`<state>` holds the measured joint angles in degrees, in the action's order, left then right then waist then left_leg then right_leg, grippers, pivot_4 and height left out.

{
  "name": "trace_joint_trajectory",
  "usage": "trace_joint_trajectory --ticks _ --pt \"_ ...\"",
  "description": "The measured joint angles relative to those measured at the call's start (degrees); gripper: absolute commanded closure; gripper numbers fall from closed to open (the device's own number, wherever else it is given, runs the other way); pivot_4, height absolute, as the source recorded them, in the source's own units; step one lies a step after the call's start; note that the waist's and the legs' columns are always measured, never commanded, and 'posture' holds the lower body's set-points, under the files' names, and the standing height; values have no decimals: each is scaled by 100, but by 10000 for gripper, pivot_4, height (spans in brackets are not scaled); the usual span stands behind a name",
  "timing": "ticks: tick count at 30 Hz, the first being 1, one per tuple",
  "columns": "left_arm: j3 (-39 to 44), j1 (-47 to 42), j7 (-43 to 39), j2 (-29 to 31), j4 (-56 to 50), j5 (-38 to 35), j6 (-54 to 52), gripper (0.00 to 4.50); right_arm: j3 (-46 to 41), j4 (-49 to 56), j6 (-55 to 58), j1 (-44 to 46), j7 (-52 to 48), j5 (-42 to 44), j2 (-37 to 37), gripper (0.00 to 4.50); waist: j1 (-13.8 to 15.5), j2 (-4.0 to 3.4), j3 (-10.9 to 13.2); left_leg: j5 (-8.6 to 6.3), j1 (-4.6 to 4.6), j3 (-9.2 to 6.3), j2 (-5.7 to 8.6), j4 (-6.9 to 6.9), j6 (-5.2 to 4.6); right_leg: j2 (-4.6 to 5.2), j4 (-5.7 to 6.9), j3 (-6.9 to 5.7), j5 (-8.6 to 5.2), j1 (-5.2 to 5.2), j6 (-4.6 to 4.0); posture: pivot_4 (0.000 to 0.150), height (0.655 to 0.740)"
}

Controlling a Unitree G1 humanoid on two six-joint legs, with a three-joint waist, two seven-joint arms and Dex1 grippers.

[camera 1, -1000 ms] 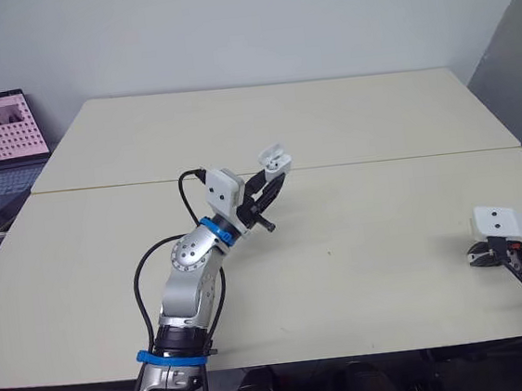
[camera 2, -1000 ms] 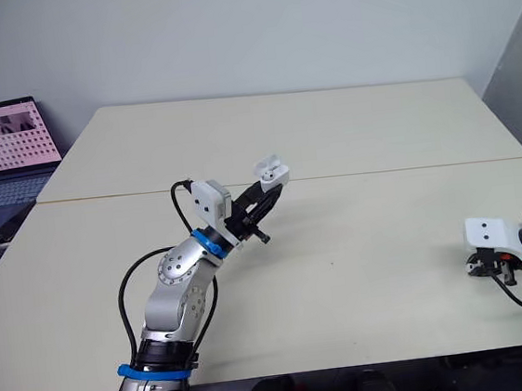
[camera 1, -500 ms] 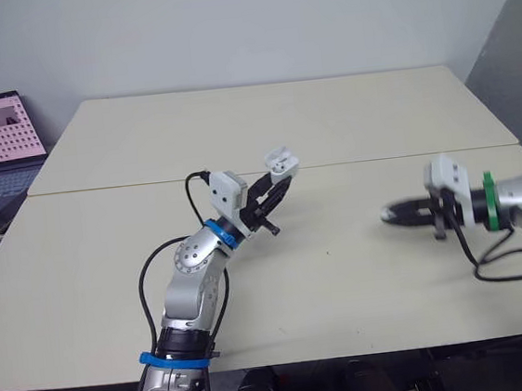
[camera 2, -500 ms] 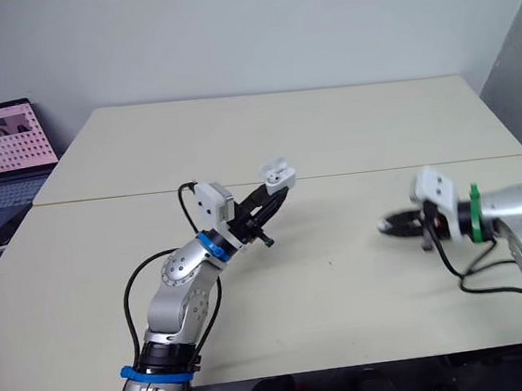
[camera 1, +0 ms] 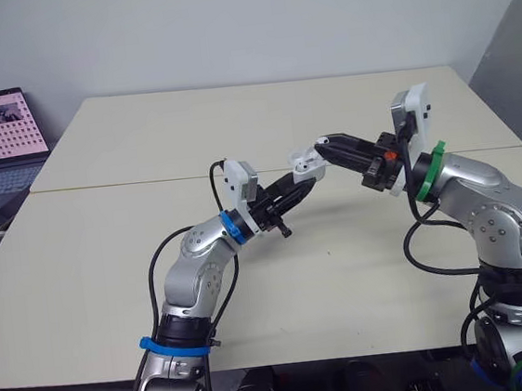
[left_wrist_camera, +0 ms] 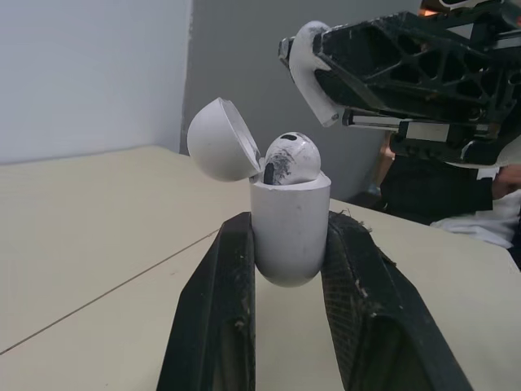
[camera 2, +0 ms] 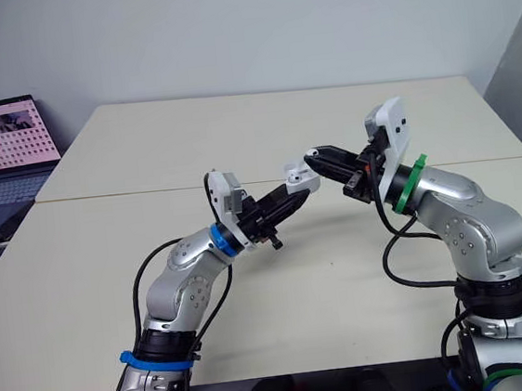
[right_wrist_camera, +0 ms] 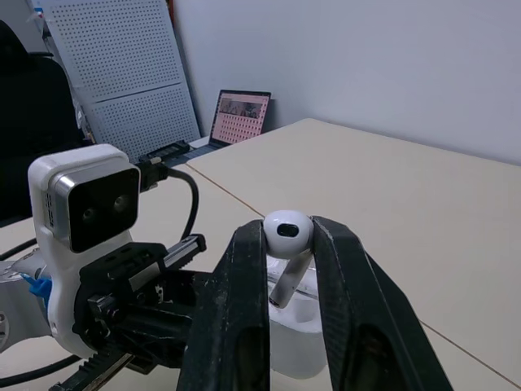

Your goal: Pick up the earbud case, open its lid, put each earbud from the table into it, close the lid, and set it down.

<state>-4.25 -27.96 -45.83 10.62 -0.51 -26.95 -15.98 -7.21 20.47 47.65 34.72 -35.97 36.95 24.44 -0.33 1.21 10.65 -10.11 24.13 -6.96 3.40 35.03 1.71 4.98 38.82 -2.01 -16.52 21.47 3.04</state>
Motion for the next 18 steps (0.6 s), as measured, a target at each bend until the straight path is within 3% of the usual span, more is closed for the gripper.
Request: trace_joint_trajectory --ticks 18 --pt "-27 -1 -26 15 -3 3 -13 37550 639 -415 -994 -101 -125 -821 169 40890 -13 0 0 0 -1 -1 0 -1 0 -1 3 1 0 1 1 1500 7400"
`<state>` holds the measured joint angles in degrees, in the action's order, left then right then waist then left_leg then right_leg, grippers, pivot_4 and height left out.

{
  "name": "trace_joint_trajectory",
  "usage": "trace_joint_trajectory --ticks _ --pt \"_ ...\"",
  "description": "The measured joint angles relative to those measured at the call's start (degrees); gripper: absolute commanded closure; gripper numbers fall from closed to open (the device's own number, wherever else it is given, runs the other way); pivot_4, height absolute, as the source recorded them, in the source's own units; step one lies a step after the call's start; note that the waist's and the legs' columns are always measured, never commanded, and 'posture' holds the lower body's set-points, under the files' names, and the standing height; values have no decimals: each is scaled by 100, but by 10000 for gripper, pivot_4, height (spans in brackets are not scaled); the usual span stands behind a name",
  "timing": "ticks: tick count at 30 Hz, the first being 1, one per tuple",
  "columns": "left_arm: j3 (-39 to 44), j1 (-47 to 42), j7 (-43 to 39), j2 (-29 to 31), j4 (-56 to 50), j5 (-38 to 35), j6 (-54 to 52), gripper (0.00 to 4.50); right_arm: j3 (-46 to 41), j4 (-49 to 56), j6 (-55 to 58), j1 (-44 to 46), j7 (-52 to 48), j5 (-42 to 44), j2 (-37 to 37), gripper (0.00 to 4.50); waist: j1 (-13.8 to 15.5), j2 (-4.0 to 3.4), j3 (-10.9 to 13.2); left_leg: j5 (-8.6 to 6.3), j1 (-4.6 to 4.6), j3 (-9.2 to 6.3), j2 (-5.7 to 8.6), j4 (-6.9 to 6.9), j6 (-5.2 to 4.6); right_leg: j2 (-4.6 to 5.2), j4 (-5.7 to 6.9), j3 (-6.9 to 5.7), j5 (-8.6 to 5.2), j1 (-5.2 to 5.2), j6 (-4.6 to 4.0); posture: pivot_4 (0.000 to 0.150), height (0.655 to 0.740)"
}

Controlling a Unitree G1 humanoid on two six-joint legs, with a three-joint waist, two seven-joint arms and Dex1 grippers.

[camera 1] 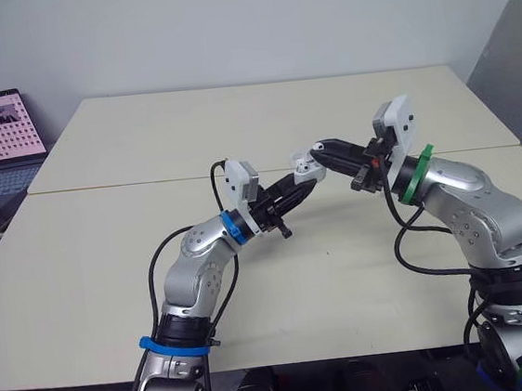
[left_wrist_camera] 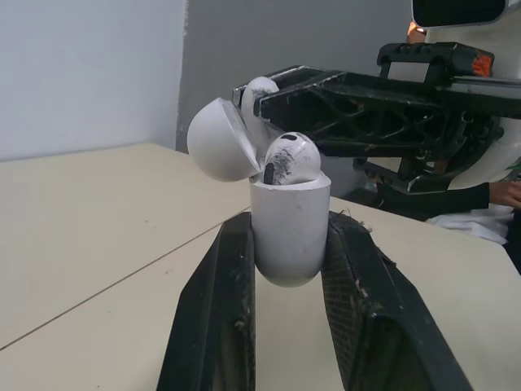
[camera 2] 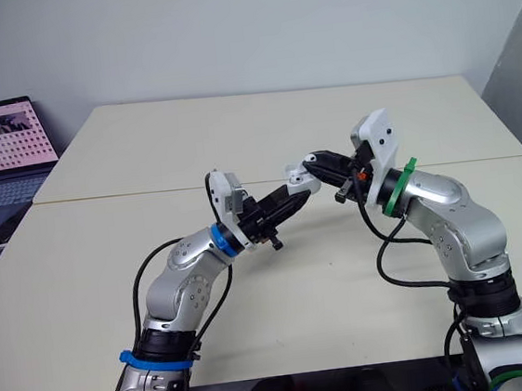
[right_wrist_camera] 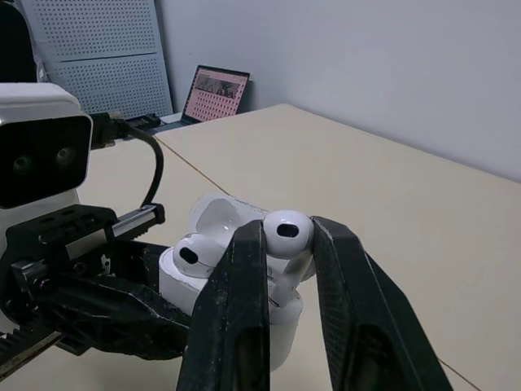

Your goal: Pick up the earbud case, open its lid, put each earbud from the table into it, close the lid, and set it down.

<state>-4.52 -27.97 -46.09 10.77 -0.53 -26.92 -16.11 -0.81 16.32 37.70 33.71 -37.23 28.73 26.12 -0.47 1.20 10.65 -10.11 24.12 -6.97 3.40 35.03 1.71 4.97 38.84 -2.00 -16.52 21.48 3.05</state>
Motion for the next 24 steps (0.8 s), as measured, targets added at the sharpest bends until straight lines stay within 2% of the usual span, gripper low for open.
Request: trace_joint_trajectory --ticks 6,11,20,24 --pt "-37 21 -34 0 1 9 -7 37550 23 82 -80 -132 -151 -2 122 40890 3 0 0 0 0 -1 -1 -1 0 0 0 -1 0 1 0 1500 7400" --pt "-1 22 -29 21 0 18 10 37550 30 155 -17 -227 -208 21 222 23602 8 0 0 0 0 -1 -1 -2 0 0 -1 -1 -1 1 0 1500 7400" --pt "-3 25 -8 17 -1 28 37 37550 -20 158 28 -267 -332 176 330 23602 16 0 0 0 1 -1 -1 -3 0 0 -4 -1 -1 1 0 1500 7400" --pt "-3 62 -63 73 0 51 113 37550 -584 246 398 -228 -310 798 433 23602 20 0 1 0 3 0 -1 -3 0 1 -8 0 -1 1 0 1500 7400"
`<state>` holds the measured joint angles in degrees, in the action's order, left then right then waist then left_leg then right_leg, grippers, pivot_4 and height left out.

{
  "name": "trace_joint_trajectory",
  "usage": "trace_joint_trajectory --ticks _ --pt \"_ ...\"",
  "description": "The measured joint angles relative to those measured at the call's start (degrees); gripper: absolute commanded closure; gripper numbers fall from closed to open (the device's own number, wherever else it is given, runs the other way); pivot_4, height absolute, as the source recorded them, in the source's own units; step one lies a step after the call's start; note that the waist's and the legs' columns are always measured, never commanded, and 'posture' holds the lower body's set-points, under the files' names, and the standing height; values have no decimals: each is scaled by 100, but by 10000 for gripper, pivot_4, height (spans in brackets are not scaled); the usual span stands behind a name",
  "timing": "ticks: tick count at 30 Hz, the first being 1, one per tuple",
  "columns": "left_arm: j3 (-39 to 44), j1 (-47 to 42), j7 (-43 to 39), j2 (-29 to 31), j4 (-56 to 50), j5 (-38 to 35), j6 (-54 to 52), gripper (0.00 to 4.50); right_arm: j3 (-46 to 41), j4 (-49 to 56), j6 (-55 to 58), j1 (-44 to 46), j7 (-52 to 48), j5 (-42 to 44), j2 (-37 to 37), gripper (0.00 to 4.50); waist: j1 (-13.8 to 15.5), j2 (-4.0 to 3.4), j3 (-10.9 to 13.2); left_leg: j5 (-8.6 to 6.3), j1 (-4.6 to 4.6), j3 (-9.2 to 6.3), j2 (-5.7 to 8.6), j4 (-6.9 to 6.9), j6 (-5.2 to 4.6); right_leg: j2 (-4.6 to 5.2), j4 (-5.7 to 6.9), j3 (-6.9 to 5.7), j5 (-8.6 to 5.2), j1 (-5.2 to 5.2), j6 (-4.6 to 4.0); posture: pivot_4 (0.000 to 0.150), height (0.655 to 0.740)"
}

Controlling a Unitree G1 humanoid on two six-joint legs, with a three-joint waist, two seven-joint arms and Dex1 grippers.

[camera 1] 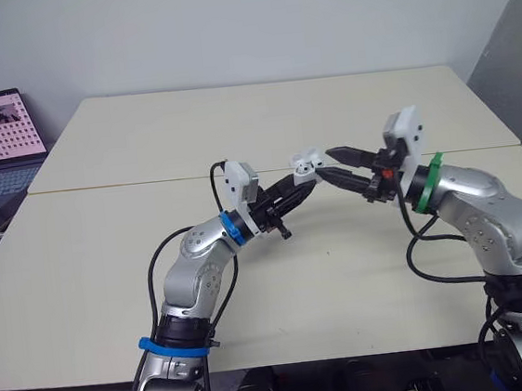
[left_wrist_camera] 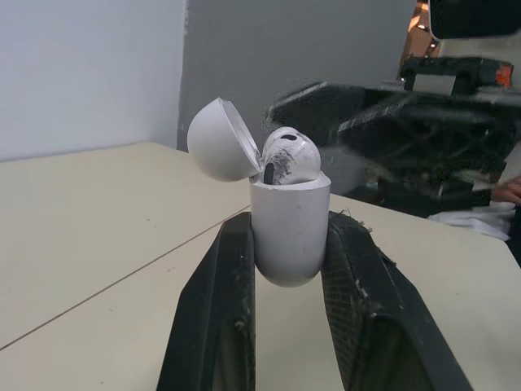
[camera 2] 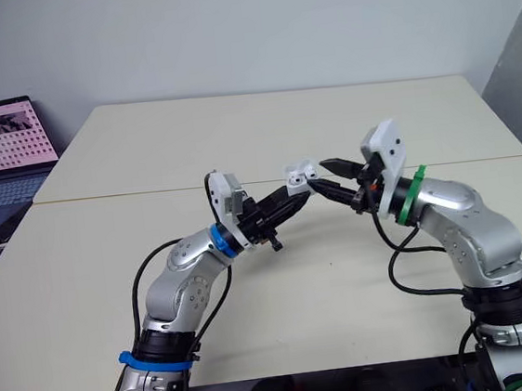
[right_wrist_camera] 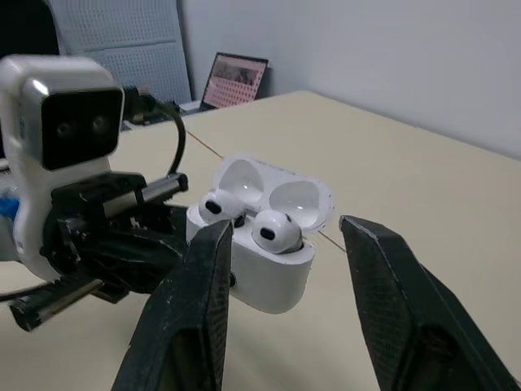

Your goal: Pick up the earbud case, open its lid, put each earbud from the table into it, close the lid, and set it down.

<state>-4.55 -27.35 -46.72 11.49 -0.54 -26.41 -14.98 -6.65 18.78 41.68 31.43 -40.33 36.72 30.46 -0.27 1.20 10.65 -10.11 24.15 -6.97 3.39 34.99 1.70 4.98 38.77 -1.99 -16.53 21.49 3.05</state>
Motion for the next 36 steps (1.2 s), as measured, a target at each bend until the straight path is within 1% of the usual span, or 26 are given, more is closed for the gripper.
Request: trace_joint_trajectory --ticks 3,5,6,7,8,11,12,15,19,24,26,32,36 --pt "-22 70 -145 171 0 72 82 37550 -481 -33 647 495 381 530 73 23602 -21 -5 3 0 -1 5 -5 -4 0 0 2 5 -1 7 -3 1500 7400" --pt "-61 128 -274 271 -8 111 166 37550 -539 -140 1067 831 566 680 195 23602 -19 -5 3 0 -1 2 -7 -6 0 -2 1 0 -4 6 -8 1500 7400" --pt "-125 188 -363 358 -59 149 214 37550 -404 -226 1284 927 574 664 348 27256 -15 -6 3 0 -1 2 -7 -8 0 -2 -2 0 -5 5 -10 1500 7400" --pt "-198 258 -488 468 -115 205 297 37550 -165 -349 1504 991 562 593 527 29421 -15 -6 3 0 0 4 -6 -9 0 -2 -5 1 -5 5 -10 1500 7400" --pt "-252 304 -606 560 -130 258 363 37550 32 -496 1707 1015 575 493 594 32915 -14 -6 3 0 1 5 -6 -10 -1 -1 -8 2 -5 5 -11 1500 7400" --pt "-421 320 -893 718 -135 426 595 37550 465 -999 2123 1096 747 317 419 43560 -16 -7 3 0 16 11 -4 -9 -1 1 -2 9 -4 23 -12 1500 7400" --pt "-477 320 -948 728 -137 476 676 37550 608 -1119 2217 1162 782 259 381 44359 -16 -8 4 1 23 10 -4 -8 -1 1 2 9 -4 33 -11 1500 7400" --pt "-670 296 -1035 730 -134 722 871 37550 860 -1300 2491 1455 770 235 249 44359 -20 -8 5 1 32 9 -3 -8 -1 1 7 7 -4 45 -11 1500 7400" --pt "-826 234 -999 724 -103 1015 1030 37550 951 -1305 2864 1696 703 297 164 44359 -21 -8 5 1 38 6 -2 -9 -1 0 9 1 -4 51 -11 1500 7400" --pt "-825 227 -798 705 -104 1070 909 37550 927 -749 3362 1647 643 594 167 44359 -24 -8 5 1 44 4 -3 -8 -1 0 12 0 -4 57 -10 1500 7400" --pt "-814 225 -724 668 -103 1070 818 37550 809 -461 3497 1507 693 717 127 44359 -22 -8 4 1 44 2 -2 -7 -1 0 13 -3 -4 56 -10 1500 7400" --pt "-794 205 -540 568 -58 1021 391 37550 603 126 3565 1165 858 736 85 44359 -24 -8 5 1 45 3 -3 -5 -2 -2 17 -3 -4 57 -8 1500 7400" --pt "-581 186 -523 534 -182 587 -156 37550 296 484 3044 764 882 745 65 44359 -29 -8 5 1 46 2 -2 -5 -2 -3 17 -4 -4 57 -7 1500 7400"
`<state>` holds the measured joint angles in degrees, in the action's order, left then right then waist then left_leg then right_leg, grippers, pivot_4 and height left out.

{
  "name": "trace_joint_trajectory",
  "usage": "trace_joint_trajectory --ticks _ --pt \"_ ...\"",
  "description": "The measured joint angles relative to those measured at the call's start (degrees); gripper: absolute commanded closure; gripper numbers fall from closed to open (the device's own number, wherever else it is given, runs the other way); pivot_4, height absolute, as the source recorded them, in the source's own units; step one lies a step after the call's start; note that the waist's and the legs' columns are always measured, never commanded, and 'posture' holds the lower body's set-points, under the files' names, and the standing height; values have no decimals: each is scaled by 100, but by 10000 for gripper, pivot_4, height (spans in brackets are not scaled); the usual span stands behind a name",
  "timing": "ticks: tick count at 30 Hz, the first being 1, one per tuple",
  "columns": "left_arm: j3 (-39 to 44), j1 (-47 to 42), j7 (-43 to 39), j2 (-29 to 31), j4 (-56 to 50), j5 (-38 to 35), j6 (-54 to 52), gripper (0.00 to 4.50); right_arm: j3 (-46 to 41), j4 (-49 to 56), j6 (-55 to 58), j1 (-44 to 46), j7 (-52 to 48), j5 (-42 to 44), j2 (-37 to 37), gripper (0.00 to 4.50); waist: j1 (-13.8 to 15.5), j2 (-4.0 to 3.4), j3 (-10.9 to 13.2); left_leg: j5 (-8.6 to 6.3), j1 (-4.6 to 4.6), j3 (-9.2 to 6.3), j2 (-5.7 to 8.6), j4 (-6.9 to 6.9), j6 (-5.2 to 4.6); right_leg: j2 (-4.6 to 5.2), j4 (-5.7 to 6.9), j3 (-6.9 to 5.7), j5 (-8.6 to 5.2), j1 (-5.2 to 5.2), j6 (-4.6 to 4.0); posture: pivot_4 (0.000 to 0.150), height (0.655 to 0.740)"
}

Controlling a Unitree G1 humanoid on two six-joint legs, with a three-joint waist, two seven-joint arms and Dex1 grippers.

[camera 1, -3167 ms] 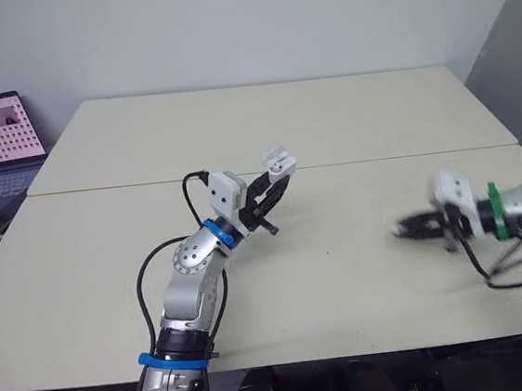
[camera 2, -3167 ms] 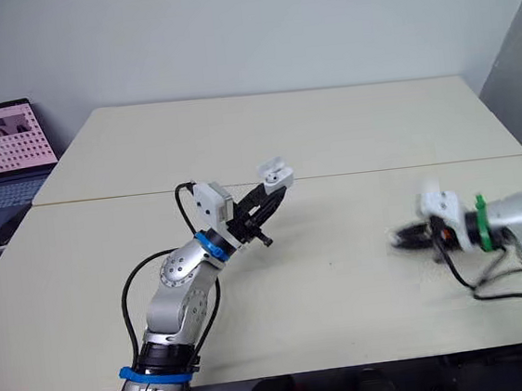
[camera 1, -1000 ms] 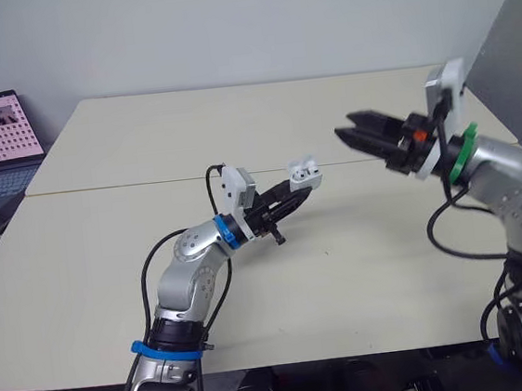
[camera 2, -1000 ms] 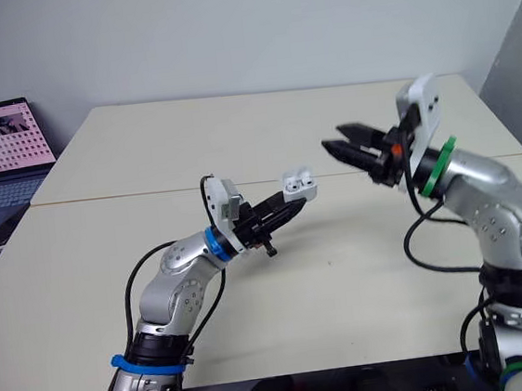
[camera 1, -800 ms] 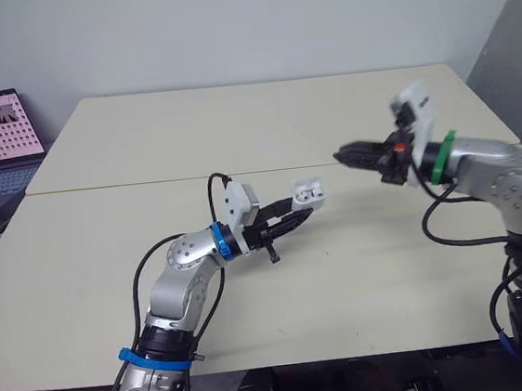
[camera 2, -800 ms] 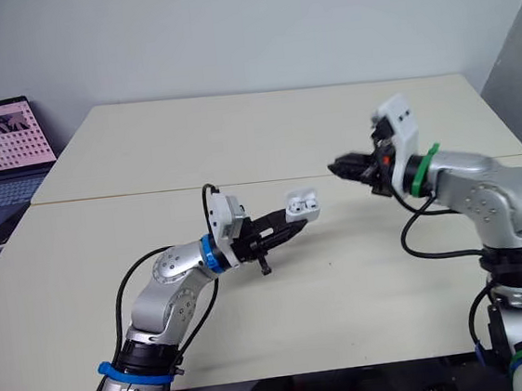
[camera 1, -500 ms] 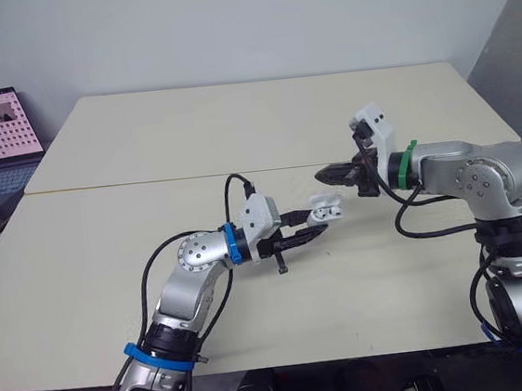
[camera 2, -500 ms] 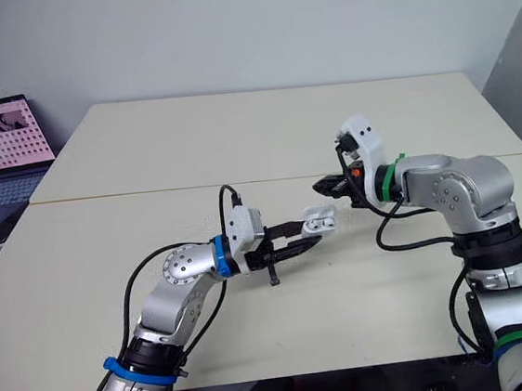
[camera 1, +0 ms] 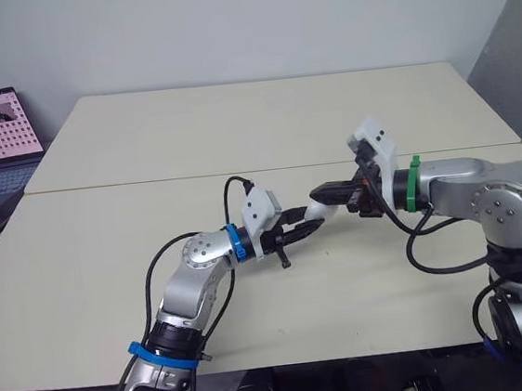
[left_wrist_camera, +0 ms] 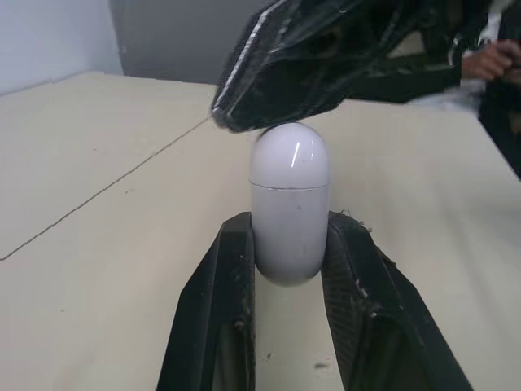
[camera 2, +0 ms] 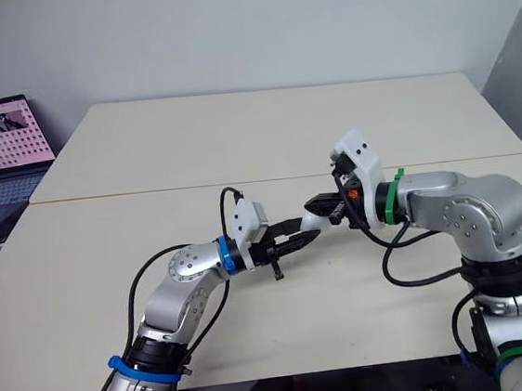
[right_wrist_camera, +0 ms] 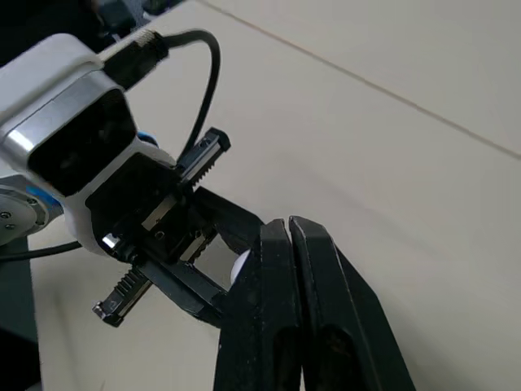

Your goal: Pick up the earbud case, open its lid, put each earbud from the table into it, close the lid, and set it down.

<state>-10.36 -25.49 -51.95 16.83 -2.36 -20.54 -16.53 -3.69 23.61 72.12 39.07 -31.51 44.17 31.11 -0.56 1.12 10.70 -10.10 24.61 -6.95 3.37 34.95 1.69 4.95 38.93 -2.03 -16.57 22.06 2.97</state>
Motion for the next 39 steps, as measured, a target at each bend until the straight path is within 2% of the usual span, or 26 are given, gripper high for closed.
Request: trace_joint_trajectory --ticks 1,3,4,5,6,9,12,14,15,21,25,29,31,33,35,39 --pt "42 -1 3 23 -55 -108 -163 37550 -179 32 -59 -35 19 46 -23 44359 -1 0 0 0 0 2 0 0 0 0 0 1 0 1 0 1500 7400" --pt "141 -7 115 66 -182 -354 -713 37550 -491 280 -387 -196 -94 96 163 40817 -3 0 0 0 0 -1 0 0 0 0 1 -2 0 -1 1 1500 7400" --pt "207 -33 338 32 -245 -523 -1225 37550 -538 544 -741 -511 -292 0 492 38497 23 0 0 0 0 -5 3 0 0 0 -4 -10 -3 -6 6 1500 7400" --pt "356 -45 616 -16 -248 -672 -1736 37550 -541 733 -1067 -858 -481 -142 740 34433 36 1 0 0 0 -6 3 3 0 0 -6 -17 -21 -11 36 1500 7400" --pt "493 -68 860 -89 -220 -797 -2143 37550 -520 840 -1326 -1166 -615 -294 898 31997 33 2 0 0 0 -5 2 4 0 0 -5 -16 -24 -10 42 1500 7400" --pt "930 -232 1605 -455 -133 -1337 -3586 37550 -358 1072 -2352 -2427 -874 -944 1165 20769 34 2 0 0 0 -1 5 10 0 1 -3 -17 -25 -18 46 1500 7400" --pt "1334 -350 2240 -880 68 -1740 -4620 37550 6 1084 -3213 -3225 -1015 -1531 1166 9584 12 3 1 0 -4 -3 2 15 0 2 0 -10 -25 -18 46 1500 7400" --pt "1517 -380 2558 -1014 206 -1841 -5045 37550 112 1064 -3632 -3448 -1037 -1793 1137 1922 -37 3 0 0 -12 -2 -2 13 1 -1 2 -8 -25 -21 46 1500 7400" --pt "1637 -392 2745 -1043 305 -1856 -5218 34050 141 1026 -3824 -3537 -1011 -1905 1090 37 -50 3 0 0 -18 -4 -5 12 1 -2 2 -9 -25 -27 46 1500 7400" --pt "1951 -423 3108 -904 330 -1894 -5586 14038 230 838 -4181 -3607 -889 -2149 843 0 -61 2 0 0 -22 -4 -1 10 3 -1 -1 -1 -25 -32 45 1500 7400" --pt "2044 -412 3030 -488 108 -2084 -5842 1668 221 563 -4329 -3563 -906 -2252 832 0 -75 1 -1 -1 -32 -1 -7 4 4 -2 -1 4 -25 -34 43 1500 7400" --pt "2183 -348 2791 413 46 -2158 -5938 625 212 247 -4539 -3501 -1017 -2271 828 0 -127 -1 -2 -1 -58 13 -14 -13 4 -5 0 19 -28 -40 37 1500 7400" --pt "2086 -186 2421 1147 53 -1980 -5589 625 212 67 -4672 -3414 -1136 -2275 849 0 -141 -1 -2 -2 -63 26 -20 -21 5 -10 1 29 -31 -37 31 1500 7400" --pt "1841 34 1909 1805 79 -1451 -4616 625 168 -50 -4767 -3354 -1239 -2263 892 0 -107 -1 -1 -2 -63 31 -17 -25 6 -5 -1 35 -33 -35 18 1500 7400" --pt "1505 155 1085 2218 273 -784 -2888 625 29 -97 -4714 -3342 -1354 -2096 895 0 -23 0 -1 -3 -59 42 -7 -24 6 8 -7 66 -19 -33 -10 1500 7400" --pt "1215 8 501 2344 1119 168 -461 625 -205 -86 -4509 -3311 -1352 -1737 825 0 140 0 -1 -3 -56 60 1 -21 2 28 -37 97 -14 -34 -16 1500 7400"
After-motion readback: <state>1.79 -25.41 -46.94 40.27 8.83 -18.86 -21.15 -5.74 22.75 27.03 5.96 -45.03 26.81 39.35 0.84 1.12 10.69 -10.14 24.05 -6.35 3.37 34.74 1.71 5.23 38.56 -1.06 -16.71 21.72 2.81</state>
